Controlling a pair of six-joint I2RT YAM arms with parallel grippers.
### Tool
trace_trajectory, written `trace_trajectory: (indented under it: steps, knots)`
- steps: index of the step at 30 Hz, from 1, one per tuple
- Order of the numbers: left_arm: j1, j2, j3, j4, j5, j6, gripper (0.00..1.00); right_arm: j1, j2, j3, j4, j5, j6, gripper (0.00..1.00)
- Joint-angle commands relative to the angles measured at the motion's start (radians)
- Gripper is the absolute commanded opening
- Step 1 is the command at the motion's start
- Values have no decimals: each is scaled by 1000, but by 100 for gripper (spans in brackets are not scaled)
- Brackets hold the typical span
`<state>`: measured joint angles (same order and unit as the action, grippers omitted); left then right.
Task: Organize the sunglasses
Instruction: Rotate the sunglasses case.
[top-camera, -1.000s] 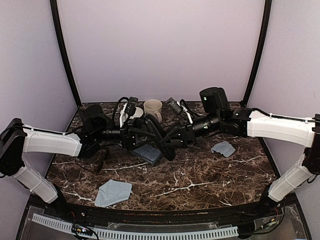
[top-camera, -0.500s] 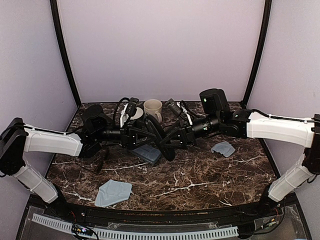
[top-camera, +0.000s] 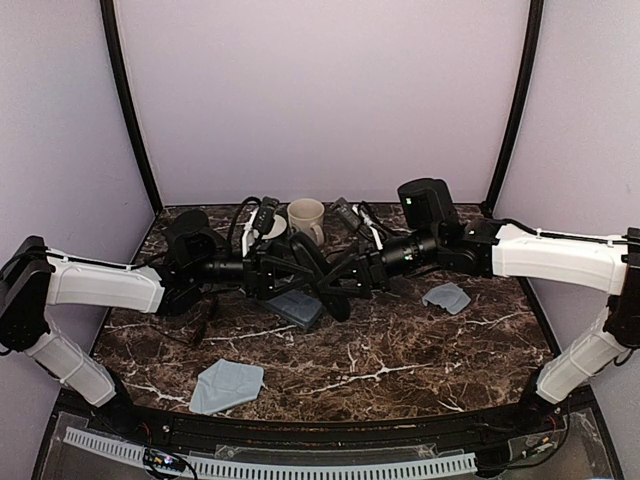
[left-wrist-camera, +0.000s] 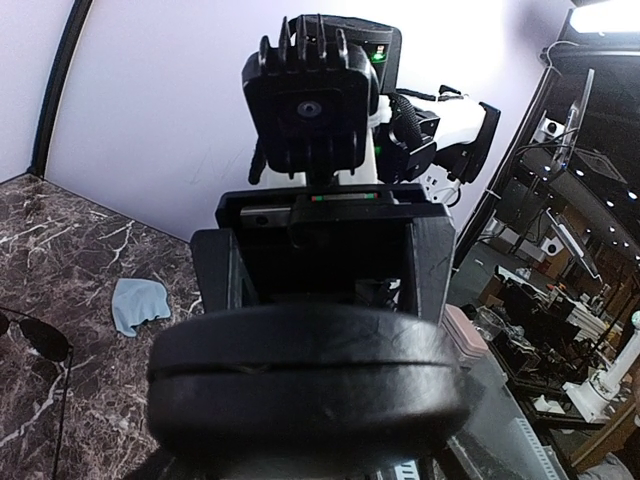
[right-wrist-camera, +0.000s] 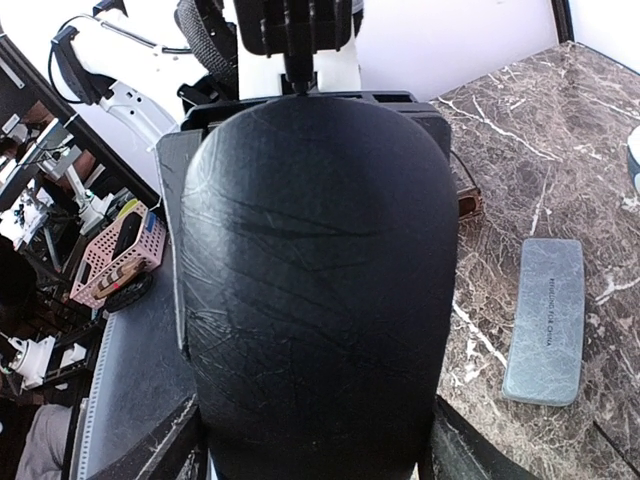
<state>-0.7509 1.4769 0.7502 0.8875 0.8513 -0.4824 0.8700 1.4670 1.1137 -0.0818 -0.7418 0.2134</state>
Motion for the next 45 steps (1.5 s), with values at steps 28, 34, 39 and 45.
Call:
trace_trajectory:
  steps: [28, 34, 39, 45]
  knots:
    - [-8, -136, 15, -170, 119, 187, 0, -141, 31, -49, 57, -7, 135, 55]
    - [-8, -135, 15, -166, 126, 190, 0, -167, 9, -64, 16, 66, 137, 60]
    - [-8, -135, 14, -162, 126, 189, 0, -178, -3, -76, -6, 114, 137, 63]
    - [-8, -136, 9, -156, 127, 187, 0, -180, -10, -93, -7, 140, 145, 66]
